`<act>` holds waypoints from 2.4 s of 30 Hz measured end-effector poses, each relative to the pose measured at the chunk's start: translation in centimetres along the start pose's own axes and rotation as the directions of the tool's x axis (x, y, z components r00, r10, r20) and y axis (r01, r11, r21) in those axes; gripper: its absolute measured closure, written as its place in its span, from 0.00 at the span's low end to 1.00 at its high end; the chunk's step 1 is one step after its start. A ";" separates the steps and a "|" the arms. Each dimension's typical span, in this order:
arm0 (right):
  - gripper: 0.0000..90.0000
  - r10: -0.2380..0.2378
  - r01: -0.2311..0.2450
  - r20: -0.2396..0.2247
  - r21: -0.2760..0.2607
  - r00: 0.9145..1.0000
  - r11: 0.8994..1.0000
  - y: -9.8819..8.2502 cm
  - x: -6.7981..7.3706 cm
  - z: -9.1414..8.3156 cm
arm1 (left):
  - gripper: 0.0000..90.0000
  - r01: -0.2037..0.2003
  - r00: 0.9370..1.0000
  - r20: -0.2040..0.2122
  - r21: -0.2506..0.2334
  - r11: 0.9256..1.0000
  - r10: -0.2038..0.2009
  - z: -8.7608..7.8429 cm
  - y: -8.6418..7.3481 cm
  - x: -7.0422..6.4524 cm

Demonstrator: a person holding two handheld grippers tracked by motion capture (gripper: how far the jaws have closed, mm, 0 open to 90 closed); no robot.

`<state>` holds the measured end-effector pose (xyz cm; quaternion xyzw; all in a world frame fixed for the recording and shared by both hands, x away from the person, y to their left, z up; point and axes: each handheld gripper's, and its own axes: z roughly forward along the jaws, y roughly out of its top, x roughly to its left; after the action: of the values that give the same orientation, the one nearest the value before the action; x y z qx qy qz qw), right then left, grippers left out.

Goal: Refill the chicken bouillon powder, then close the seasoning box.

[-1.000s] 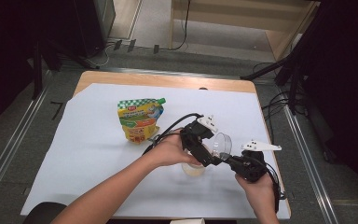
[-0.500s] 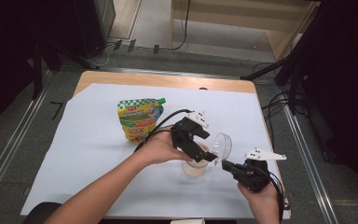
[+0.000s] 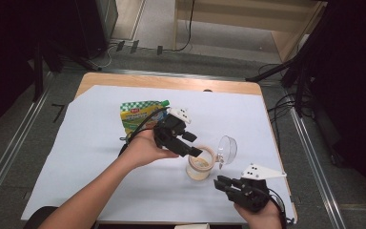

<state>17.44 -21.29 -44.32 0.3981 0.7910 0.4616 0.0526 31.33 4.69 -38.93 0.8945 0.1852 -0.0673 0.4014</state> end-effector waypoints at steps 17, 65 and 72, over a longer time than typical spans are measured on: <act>0.54 -0.132 0.134 -0.096 0.014 0.987 0.991 3.6 4.2 4.2 | 0.44 0.033 0.996 -0.080 -0.034 0.999 -0.036 -5.2 -2.7 0.4; 0.50 -0.184 0.195 -0.196 0.035 0.963 0.980 6.0 6.3 11.8 | 0.42 0.209 0.920 -0.299 -0.175 0.962 -0.255 -15.7 -12.4 5.6; 0.50 -0.185 0.194 -0.182 0.032 0.966 0.981 5.7 6.2 11.8 | 0.47 0.204 0.932 -0.269 -0.167 0.965 -0.244 -12.9 -10.8 6.7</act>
<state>21.91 -7.52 -44.82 0.2791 0.8380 0.4686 0.0156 32.96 22.74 -39.60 0.8381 0.3468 0.0308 0.4200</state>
